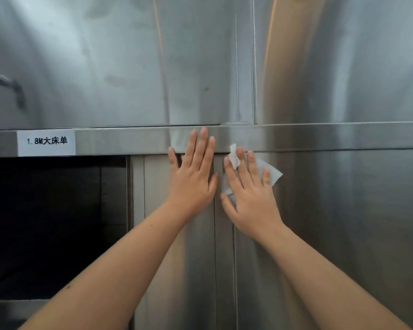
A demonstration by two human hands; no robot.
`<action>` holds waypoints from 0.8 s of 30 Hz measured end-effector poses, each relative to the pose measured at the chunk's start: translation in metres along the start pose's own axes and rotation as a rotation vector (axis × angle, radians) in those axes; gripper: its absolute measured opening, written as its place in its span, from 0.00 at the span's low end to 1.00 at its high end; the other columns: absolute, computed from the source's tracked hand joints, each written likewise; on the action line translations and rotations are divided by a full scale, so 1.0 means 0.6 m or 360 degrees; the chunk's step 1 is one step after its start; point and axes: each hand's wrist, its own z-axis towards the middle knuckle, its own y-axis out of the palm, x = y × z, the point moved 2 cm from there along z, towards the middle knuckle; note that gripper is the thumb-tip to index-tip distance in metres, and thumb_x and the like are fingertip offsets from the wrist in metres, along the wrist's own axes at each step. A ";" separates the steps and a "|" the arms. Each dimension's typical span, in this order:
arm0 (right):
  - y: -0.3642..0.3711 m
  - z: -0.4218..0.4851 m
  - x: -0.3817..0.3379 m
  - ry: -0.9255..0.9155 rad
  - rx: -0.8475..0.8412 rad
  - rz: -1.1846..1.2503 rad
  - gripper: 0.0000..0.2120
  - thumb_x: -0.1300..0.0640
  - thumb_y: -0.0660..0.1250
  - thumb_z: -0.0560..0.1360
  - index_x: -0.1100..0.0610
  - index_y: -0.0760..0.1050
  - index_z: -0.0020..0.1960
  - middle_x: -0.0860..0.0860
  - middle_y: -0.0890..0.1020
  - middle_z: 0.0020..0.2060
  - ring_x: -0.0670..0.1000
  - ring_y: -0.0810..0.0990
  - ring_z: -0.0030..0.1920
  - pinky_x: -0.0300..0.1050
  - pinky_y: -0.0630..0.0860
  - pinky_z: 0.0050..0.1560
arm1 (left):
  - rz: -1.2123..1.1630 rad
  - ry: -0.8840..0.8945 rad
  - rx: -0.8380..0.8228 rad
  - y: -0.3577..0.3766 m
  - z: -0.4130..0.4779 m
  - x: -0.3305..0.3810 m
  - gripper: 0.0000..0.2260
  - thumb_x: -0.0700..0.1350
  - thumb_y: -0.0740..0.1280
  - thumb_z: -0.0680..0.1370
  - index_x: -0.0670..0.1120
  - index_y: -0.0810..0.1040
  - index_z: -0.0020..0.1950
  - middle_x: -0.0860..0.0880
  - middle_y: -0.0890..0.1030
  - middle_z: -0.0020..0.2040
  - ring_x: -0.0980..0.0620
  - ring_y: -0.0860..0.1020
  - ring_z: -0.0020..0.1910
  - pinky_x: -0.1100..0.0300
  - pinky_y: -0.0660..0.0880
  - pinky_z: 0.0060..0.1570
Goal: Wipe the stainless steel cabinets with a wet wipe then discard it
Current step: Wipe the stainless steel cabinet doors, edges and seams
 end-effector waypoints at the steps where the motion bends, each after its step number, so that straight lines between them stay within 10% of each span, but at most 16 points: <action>1: 0.000 -0.003 0.001 -0.0021 -0.0013 0.0057 0.34 0.48 0.53 0.79 0.50 0.29 0.70 0.50 0.28 0.69 0.53 0.25 0.69 0.54 0.33 0.70 | -0.0004 0.0003 0.0040 0.002 0.000 0.001 0.29 0.51 0.53 0.79 0.47 0.41 0.74 0.49 0.40 0.75 0.47 0.38 0.74 0.40 0.36 0.68; 7: -0.004 -0.014 0.008 -0.0103 0.0044 0.0101 0.37 0.51 0.62 0.76 0.58 0.40 0.73 0.55 0.42 0.73 0.60 0.39 0.73 0.60 0.41 0.71 | -0.0022 0.0028 0.0246 0.015 -0.001 0.007 0.28 0.52 0.51 0.77 0.41 0.54 0.74 0.44 0.54 0.75 0.43 0.54 0.74 0.36 0.49 0.68; 14: -0.008 0.004 -0.008 -0.0045 0.0282 -0.0137 0.33 0.51 0.72 0.68 0.63 0.67 0.69 0.59 0.65 0.70 0.65 0.62 0.69 0.70 0.62 0.61 | -0.0065 0.0066 0.0241 0.011 -0.002 -0.003 0.27 0.52 0.48 0.78 0.43 0.51 0.74 0.46 0.50 0.75 0.55 0.40 0.75 0.43 0.44 0.70; 24: 0.017 -0.008 -0.038 0.0176 0.0367 -0.0206 0.30 0.51 0.68 0.71 0.63 0.67 0.69 0.60 0.63 0.70 0.63 0.63 0.70 0.63 0.64 0.64 | -0.0001 0.0206 0.0225 -0.007 -0.012 -0.013 0.25 0.50 0.50 0.77 0.42 0.57 0.74 0.45 0.56 0.74 0.44 0.54 0.73 0.47 0.48 0.69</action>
